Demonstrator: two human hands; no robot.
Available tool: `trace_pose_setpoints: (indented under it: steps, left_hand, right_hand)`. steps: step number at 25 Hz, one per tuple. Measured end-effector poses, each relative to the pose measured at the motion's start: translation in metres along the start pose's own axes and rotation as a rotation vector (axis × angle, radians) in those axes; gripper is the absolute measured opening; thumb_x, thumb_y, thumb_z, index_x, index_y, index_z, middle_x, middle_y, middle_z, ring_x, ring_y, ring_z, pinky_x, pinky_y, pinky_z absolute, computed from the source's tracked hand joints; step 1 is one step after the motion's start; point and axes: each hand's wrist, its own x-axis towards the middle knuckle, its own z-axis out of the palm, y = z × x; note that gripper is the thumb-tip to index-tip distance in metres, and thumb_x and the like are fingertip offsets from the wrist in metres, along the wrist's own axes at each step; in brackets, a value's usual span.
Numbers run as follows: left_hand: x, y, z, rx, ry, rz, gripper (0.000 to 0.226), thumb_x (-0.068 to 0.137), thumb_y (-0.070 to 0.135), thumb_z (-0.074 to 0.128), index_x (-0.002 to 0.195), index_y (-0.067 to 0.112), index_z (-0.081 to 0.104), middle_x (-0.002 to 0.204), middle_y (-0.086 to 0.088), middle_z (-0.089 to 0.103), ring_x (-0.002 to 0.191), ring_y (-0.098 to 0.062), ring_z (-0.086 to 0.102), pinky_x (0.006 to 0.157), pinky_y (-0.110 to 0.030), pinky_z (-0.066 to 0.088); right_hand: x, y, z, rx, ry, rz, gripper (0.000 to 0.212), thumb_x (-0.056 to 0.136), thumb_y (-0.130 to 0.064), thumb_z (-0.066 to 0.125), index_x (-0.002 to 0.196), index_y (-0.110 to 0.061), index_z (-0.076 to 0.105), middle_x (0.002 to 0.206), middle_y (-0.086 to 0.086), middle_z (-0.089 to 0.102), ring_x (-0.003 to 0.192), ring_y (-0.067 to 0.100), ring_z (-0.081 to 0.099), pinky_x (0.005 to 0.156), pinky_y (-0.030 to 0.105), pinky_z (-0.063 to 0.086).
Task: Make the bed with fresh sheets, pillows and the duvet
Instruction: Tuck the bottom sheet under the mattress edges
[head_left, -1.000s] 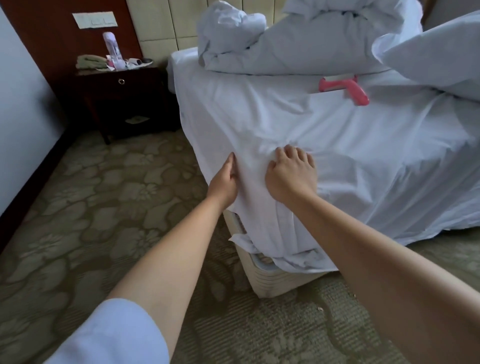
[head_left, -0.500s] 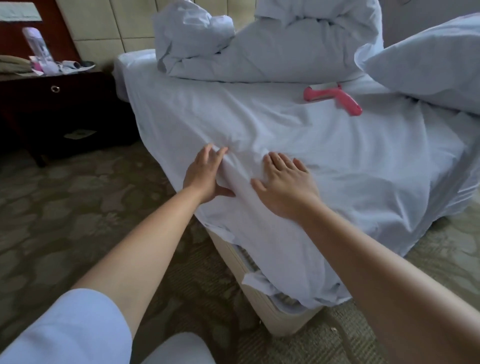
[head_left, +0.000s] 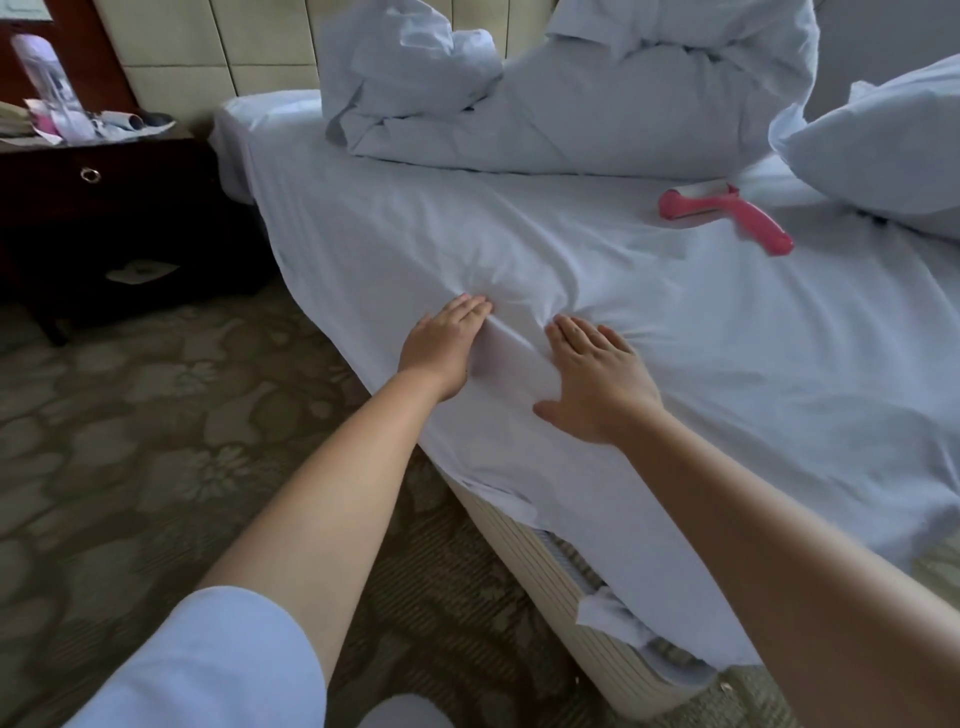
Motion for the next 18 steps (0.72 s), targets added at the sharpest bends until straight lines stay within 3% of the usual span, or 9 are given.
trace_pose_setpoints:
  steps: [5, 10, 12, 14, 16, 18]
  left_hand:
    - [-0.004, -0.004, 0.013, -0.146, 0.063, 0.027, 0.083, 0.081, -0.022, 0.037, 0.151, 0.019, 0.019, 0.159, 0.007, 0.011, 0.147, -0.008, 0.002, 0.112, -0.025, 0.024]
    - [-0.004, -0.009, 0.006, -0.341, -0.001, 0.029, 0.086, 0.078, -0.024, 0.033, 0.151, 0.019, 0.021, 0.159, 0.008, 0.013, 0.146, -0.006, 0.004, 0.108, -0.014, 0.014]
    - [-0.014, -0.013, 0.017, -0.606, 0.12, -0.105, 0.079, 0.08, -0.021, 0.032, 0.149, 0.016, 0.028, 0.156, 0.004, 0.023, 0.143, -0.009, 0.019, 0.111, -0.016, 0.019]
    - [-0.03, -0.017, 0.05, -0.859, 0.198, -0.397, 0.067, 0.087, -0.017, 0.031, 0.147, 0.012, 0.032, 0.151, -0.002, 0.033, 0.136, -0.015, 0.034, 0.113, -0.028, 0.03]
    - [-0.049, -0.015, 0.088, -1.092, 0.035, -0.646, 0.056, 0.093, -0.014, 0.032, 0.145, 0.006, 0.035, 0.147, -0.009, 0.04, 0.129, -0.021, 0.044, 0.108, -0.032, 0.037]
    - [-0.056, -0.014, 0.114, -1.332, -0.152, -0.806, 0.048, 0.096, -0.009, 0.035, 0.143, 0.002, 0.036, 0.141, -0.015, 0.047, 0.121, -0.024, 0.051, 0.099, -0.031, 0.044]
  right_hand:
    - [0.001, -0.005, 0.002, -0.046, 0.006, 0.002, 0.096, 0.086, -0.055, 0.051, 0.153, -0.013, -0.003, 0.16, 0.001, -0.006, 0.147, 0.014, -0.005, 0.119, 0.031, -0.003]
    - [0.009, -0.011, 0.004, -0.096, 0.008, -0.038, 0.096, 0.087, -0.047, 0.055, 0.152, -0.01, -0.006, 0.16, 0.006, -0.008, 0.147, 0.017, -0.006, 0.119, 0.032, -0.002]
    - [0.009, -0.012, 0.005, -0.143, 0.063, -0.063, 0.091, 0.091, -0.04, 0.051, 0.151, -0.007, -0.009, 0.16, 0.009, -0.009, 0.147, 0.02, -0.006, 0.119, 0.032, -0.003]
    - [0.007, -0.021, 0.008, -0.193, 0.117, -0.155, 0.075, 0.098, -0.029, 0.039, 0.149, -0.002, -0.01, 0.158, 0.014, -0.011, 0.147, 0.026, -0.006, 0.118, 0.035, -0.004]
    - [-0.005, -0.036, 0.033, -0.24, 0.149, -0.324, 0.064, 0.097, -0.016, 0.036, 0.148, 0.006, 0.005, 0.157, 0.019, 0.001, 0.146, 0.031, 0.007, 0.118, 0.038, 0.007]
    - [-0.021, -0.045, 0.078, -0.142, 0.053, -0.362, 0.06, 0.073, -0.008, 0.063, 0.129, 0.008, 0.052, 0.139, 0.019, 0.049, 0.129, 0.028, 0.049, 0.106, 0.035, 0.038]
